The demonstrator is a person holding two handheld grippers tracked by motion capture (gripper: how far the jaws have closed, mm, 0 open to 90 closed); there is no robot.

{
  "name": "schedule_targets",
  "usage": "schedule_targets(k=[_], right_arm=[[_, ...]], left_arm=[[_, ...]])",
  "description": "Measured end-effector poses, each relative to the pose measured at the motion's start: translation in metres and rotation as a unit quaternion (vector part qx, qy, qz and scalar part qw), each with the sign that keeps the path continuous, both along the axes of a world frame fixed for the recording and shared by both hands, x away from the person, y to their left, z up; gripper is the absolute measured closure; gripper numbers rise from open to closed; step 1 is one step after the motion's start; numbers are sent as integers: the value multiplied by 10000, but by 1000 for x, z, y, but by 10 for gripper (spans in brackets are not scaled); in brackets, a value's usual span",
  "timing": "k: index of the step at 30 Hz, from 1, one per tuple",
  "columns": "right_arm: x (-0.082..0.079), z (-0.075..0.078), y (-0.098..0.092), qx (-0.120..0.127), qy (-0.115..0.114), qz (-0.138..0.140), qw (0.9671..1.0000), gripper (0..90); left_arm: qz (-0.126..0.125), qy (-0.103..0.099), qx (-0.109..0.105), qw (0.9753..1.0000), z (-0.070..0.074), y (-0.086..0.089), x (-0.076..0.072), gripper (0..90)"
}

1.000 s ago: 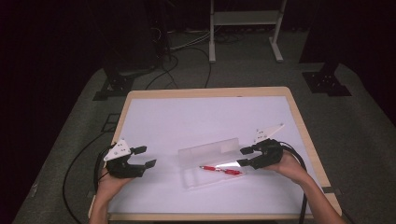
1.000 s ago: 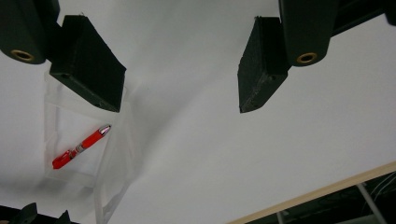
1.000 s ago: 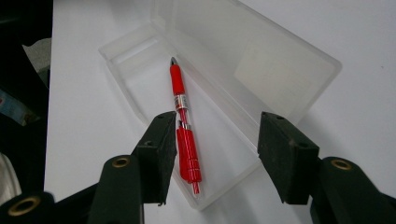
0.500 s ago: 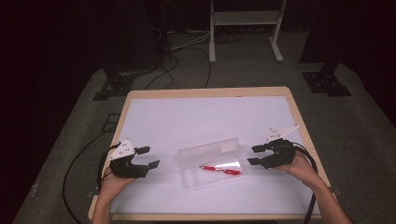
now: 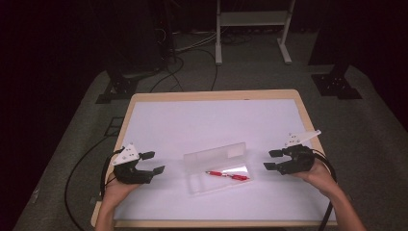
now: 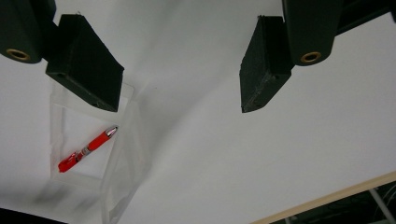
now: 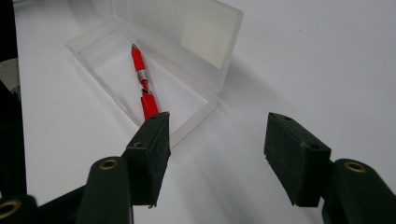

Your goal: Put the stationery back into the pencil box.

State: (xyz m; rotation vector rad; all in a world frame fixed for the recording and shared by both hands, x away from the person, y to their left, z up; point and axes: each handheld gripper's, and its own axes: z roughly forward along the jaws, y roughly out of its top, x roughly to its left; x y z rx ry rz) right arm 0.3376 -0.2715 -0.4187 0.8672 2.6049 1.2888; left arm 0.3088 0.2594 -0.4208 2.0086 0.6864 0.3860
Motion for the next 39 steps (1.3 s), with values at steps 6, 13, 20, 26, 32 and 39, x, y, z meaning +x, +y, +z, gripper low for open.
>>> schedule_targets(k=[6, 13, 20, 26, 32, 39], right_arm=[[-1, -1, -5, -1, 7, -120, 9999, 376], [-4, -4, -9, -20, 5, -157, 9999, 368], [-9, -11, -19, -36, 151, -290, 9995, 349], [-14, -12, -25, -63, 98, -370, 9992, 338], [-19, -17, -33, -62, 135, -508, 9986, 315], [-24, -19, -39, -68, 77, -638, 9979, 314]], left_arm=[[-1, 15, 11, 10000, -1, 0, 0, 298], [-22, 33, 15, 10000, -1, -1, 0, 298], [-7, 48, 34, 10000, -2, -1, 0, 298], [-11, 58, 41, 10000, -3, -2, 0, 293], [2, 68, 40, 10000, -3, -1, 1, 291], [1, 68, 48, 10000, -3, -2, 0, 287]])
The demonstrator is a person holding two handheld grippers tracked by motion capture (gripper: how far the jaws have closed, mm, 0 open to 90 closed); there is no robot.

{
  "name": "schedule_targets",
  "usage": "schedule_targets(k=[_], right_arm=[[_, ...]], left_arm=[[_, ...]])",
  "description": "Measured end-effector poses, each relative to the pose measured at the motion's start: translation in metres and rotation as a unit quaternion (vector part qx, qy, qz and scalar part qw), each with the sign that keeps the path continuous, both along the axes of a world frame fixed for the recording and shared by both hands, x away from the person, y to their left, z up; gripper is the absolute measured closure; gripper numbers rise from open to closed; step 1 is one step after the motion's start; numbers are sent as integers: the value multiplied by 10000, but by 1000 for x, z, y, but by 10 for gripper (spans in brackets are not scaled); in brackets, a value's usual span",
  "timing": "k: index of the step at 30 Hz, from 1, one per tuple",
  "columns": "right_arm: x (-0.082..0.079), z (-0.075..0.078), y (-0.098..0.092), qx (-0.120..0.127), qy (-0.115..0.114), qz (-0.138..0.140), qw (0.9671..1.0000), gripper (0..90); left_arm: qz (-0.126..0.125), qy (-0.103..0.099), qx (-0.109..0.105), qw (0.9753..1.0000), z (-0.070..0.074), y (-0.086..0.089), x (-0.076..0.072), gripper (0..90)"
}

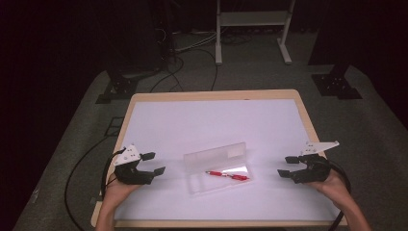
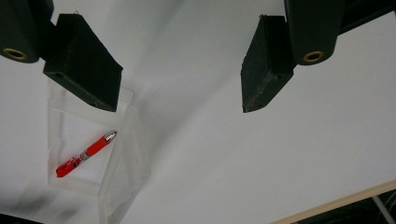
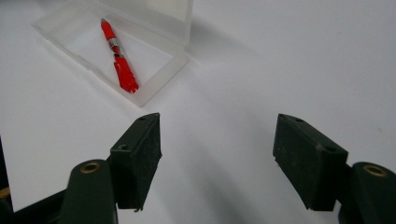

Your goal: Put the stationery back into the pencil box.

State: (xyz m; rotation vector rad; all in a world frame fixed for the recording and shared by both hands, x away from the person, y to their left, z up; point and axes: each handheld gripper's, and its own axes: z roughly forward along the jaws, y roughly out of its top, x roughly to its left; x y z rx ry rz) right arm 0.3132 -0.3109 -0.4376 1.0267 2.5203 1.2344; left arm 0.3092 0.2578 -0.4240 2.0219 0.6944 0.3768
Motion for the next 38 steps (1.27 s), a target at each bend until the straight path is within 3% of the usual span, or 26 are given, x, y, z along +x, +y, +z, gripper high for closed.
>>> schedule_targets(k=[32, 38], right_arm=[[-26, -21, -24, 113, 118, -309, 9994, 314], [-31, -23, -23, 147, 78, -380, 9991, 291]], left_arm=[[-19, -4, -16, 10000, 1, 1, -1, 280], [4, 39, -68, 10000, 1, 0, 1, 239]])
